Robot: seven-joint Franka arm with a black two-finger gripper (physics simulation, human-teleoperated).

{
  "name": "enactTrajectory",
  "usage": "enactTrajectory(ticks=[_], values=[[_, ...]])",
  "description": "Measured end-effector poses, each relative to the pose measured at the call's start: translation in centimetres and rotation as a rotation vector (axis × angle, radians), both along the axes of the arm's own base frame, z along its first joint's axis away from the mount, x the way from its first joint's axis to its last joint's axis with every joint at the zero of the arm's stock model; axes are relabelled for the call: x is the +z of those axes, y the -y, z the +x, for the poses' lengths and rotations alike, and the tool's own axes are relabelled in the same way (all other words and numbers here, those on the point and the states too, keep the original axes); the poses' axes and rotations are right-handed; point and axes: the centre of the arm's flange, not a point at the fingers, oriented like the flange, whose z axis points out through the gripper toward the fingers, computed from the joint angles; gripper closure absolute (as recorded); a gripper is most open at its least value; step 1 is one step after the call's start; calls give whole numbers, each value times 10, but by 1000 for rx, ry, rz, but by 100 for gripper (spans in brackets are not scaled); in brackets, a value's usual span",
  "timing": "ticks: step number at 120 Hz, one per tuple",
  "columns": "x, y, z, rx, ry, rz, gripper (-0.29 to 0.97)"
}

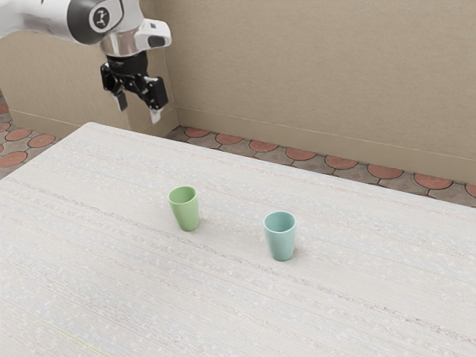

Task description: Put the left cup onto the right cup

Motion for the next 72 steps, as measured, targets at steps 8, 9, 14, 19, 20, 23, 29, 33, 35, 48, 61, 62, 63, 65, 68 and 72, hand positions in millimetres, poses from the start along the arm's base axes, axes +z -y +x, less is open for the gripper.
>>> enactTrajectory(ticks=[8,9,14,19,20,23,29,33,35,48,61,62,63,65,68,72], values=[[0,1,-1,-1,-7,0,0],[0,1,-1,-2,-8,0,0],[-1,1,-1,-2,-12,0,0],[-3,2,-1,-5,-18,0,0],[-4,3,-1,-5,-19,0,0],[-6,4,0,-7,-22,-1,0],[-10,6,1,-14,-26,-2,0],[-13,10,2,-21,-27,-2,0],[-14,12,3,-25,-27,-3,0],[-22,34,8,-57,-26,-8,0],[-32,57,12,-84,-31,-14,0],[-33,58,13,-84,-32,-15,0],[-34,59,13,-84,-32,-15,0],[-36,60,14,-83,-33,-16,0],[-42,60,15,-80,-39,-16,0],[-50,60,15,-75,-45,-17,0]])
